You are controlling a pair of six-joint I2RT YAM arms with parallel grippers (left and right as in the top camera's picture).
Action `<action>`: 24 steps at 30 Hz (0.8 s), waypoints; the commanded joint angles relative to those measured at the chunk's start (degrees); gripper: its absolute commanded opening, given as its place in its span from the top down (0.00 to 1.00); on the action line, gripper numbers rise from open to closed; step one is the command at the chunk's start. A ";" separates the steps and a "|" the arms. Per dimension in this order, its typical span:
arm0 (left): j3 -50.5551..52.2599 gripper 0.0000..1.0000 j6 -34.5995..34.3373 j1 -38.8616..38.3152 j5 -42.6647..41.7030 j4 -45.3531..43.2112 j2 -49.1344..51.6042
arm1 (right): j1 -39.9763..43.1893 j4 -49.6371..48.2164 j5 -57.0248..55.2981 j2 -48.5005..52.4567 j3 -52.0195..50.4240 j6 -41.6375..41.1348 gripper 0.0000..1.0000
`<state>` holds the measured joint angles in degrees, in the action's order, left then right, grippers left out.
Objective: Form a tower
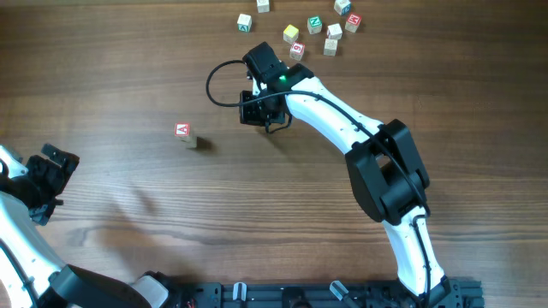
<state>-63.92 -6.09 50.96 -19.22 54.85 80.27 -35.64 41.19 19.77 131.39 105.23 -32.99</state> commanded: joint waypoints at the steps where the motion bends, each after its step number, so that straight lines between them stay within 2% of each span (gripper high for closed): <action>1: -0.63 0.00 1.18 0.33 -0.68 0.00 0.42 | -0.02 -2.21 10.60 0.39 -0.09 6.12 0.96; 4: -0.63 0.00 1.18 0.33 -0.68 0.00 0.42 | -0.13 -7.48 19.26 0.39 -1.18 5.62 0.96; 7: -0.63 0.00 1.18 0.33 -0.68 0.00 0.42 | -0.44 -12.76 22.23 0.39 -3.56 0.50 0.96; 13: -0.63 0.00 1.18 0.33 -0.68 0.00 0.42 | -3.10 -18.08 22.10 0.39 -4.44 -2.38 0.96; 15: -0.66 0.00 1.18 0.33 -0.68 0.00 0.42 | -4.46 -18.25 18.49 0.39 -4.44 -3.26 0.96; 19: -0.63 0.00 1.18 0.33 -0.68 0.00 0.42 | -4.81 -18.51 12.74 0.42 -4.59 -8.17 0.96; 24: -0.66 0.00 1.18 0.33 -0.68 0.00 0.42 | -4.24 -26.84 13.70 0.42 -10.14 -15.61 0.96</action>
<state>-63.92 -6.09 50.96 -19.22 54.85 80.27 -40.40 16.84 33.89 131.39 97.56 -44.25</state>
